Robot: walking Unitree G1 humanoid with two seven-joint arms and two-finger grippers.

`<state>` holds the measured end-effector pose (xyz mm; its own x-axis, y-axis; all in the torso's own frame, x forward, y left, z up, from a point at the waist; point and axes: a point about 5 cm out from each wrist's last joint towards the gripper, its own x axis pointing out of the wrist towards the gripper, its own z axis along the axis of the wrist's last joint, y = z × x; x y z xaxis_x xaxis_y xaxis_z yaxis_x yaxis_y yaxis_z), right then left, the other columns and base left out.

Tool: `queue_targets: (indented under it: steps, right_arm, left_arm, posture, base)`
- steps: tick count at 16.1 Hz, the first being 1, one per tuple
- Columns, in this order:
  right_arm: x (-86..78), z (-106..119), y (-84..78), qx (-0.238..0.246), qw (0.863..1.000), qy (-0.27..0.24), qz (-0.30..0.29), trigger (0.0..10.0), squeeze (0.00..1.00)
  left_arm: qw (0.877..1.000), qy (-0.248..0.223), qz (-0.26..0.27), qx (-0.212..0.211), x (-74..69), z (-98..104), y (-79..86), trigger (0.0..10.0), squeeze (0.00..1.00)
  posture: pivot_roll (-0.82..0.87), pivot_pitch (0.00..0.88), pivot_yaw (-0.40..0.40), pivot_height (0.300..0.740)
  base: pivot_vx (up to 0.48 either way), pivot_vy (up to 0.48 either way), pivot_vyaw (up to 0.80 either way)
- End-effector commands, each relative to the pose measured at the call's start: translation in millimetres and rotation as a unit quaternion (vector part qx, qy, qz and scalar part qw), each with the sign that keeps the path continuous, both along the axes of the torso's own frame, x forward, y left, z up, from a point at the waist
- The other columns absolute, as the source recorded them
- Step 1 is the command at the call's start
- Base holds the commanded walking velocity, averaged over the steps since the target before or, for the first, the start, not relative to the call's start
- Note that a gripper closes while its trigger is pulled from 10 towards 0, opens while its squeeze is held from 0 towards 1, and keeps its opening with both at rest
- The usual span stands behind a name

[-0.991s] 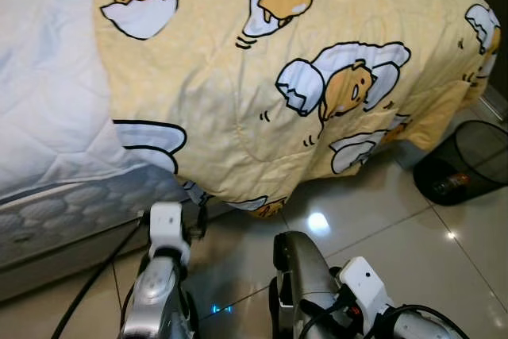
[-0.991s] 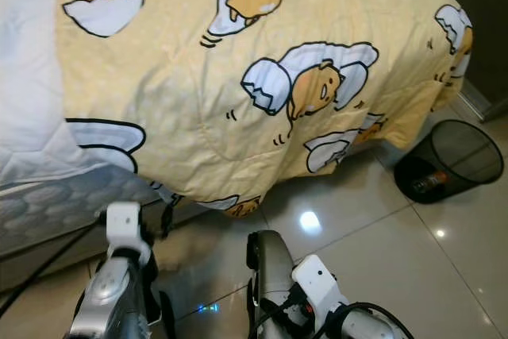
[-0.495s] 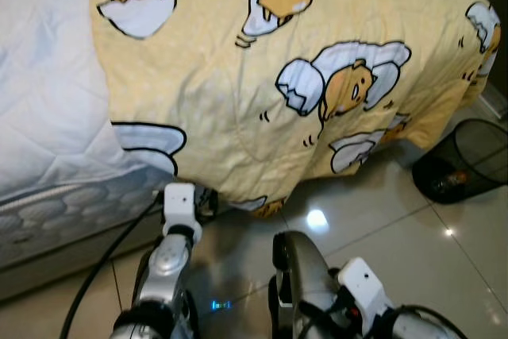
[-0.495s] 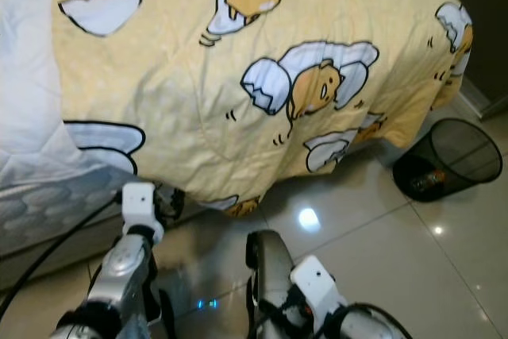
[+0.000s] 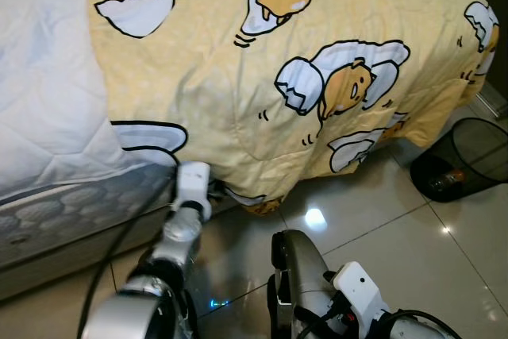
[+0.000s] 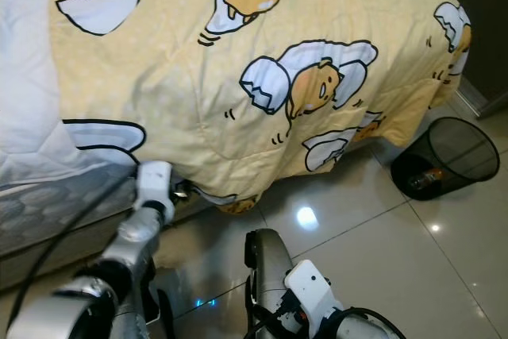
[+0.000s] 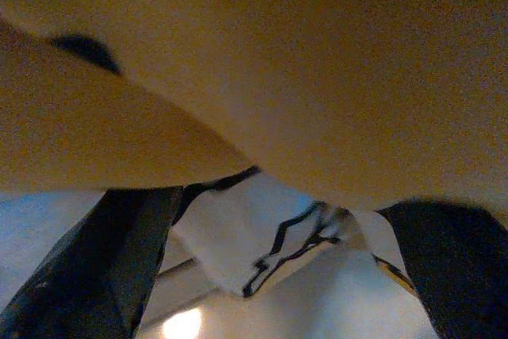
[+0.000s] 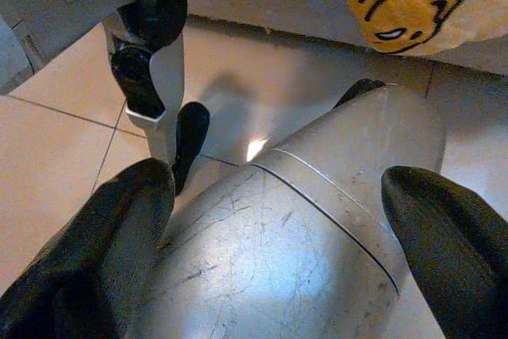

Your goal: Clean up the room

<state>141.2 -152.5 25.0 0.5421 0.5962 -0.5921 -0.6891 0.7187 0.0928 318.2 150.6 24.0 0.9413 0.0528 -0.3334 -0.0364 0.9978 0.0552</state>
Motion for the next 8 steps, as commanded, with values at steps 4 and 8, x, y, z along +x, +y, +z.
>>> queue_targets:
  steps: [4, 8]
  right_arm:
    - [-5.7, -0.4, -4.4, -0.007, 1.0, 0.013, -0.007, 10.0, 0.0]
    - [-4.6, -14.1, 11.9, -0.008, 1.0, 0.02, -0.01, 10.0, 0.0]
  left_arm:
    - [0.998, 0.002, 0.052, -0.024, 7.4, 6.8, 13.4, 0.0, 0.0]
    - [0.998, 0.0, 0.045, -0.042, 6.2, 5.3, 10.1, 0.0, 0.0]
  posture:
    - [-0.32, 0.243, -0.107, 0.596]
    - [-0.31, 0.237, -0.103, 0.596]
  base:
    - [0.0, 0.0, 0.0]
    - [0.0, 0.0, 0.0]
